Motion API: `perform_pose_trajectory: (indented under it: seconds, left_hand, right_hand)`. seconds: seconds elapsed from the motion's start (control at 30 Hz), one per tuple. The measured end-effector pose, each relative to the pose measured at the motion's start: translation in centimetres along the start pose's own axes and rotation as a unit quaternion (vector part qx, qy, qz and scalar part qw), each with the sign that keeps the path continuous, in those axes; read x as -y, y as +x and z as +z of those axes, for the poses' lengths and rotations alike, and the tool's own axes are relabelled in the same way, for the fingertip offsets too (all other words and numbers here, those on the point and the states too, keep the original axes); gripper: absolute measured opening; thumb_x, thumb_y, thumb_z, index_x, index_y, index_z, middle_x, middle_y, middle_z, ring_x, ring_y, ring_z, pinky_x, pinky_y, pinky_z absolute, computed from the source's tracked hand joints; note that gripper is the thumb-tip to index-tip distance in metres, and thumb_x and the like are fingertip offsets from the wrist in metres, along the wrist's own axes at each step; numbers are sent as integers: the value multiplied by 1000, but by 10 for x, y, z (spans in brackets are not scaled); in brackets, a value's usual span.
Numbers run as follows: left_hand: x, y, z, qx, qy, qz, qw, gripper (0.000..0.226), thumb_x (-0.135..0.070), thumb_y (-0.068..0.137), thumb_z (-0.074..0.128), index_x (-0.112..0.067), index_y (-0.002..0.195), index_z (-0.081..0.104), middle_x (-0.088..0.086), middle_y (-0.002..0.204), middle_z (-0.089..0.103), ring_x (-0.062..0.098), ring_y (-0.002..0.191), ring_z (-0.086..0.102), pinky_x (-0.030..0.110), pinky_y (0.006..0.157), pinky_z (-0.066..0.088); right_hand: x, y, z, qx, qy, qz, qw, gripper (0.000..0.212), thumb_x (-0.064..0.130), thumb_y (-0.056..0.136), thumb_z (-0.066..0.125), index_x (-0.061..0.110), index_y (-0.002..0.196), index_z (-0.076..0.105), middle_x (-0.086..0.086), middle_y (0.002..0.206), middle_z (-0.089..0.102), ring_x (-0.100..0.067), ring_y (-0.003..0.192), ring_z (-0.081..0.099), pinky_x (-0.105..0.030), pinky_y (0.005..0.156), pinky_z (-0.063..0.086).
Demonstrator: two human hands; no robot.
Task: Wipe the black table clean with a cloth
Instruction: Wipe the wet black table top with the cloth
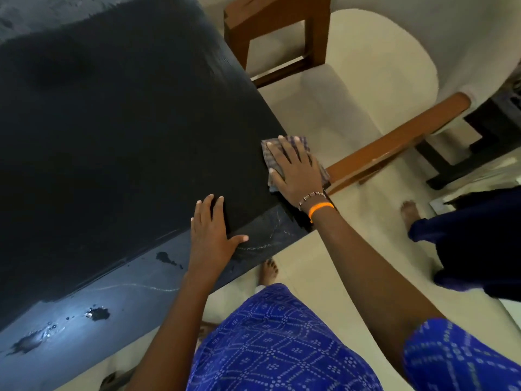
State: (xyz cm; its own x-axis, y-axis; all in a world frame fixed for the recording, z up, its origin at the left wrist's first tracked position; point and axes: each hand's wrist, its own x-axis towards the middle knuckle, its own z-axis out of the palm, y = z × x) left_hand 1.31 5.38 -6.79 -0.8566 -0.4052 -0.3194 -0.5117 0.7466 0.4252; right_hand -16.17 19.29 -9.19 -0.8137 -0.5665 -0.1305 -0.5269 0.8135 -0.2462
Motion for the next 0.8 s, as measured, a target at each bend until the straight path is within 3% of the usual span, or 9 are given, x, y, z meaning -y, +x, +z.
perform_pose_trajectory:
  seconds: [0.2,0.4,0.67,0.8]
  left_hand:
    - [2,-10,-1,11,24,30,999,91,-44,81,63,-10,147,12,12,157,4,30,145,-3,45,117,5]
    - [20,-39,-8,33,35,34,998,93,-45,81,63,-11,148,7,11,158,-2,28,145,-9,42,117,2]
    - [81,-89,-24,35,36,-13,999,114,-41,70,75,-8,147,-2,12,158,-6,28,145,-11,43,116,-4]
    - [100,-102,-27,19,29,-48,998,116,-39,66,79,-8,148,2,12,158,1,29,146,-6,45,117,-1]
  right_hand:
    - [-24,-91,12,-19,-21,24,999,57,46,93,21,26,146,24,-3,155,24,-30,145,14,-49,113,22]
    - [14,-102,23,-45,-23,83,995,56,42,92,24,21,144,31,-8,153,29,-33,143,22,-53,113,15]
    - [163,-119,64,-19,-25,-103,994,57,35,88,41,27,143,30,-6,150,34,-32,140,29,-52,112,19]
    - [188,-125,76,2,-6,-189,982,55,39,92,41,29,144,28,-4,153,29,-30,141,26,-52,114,17]
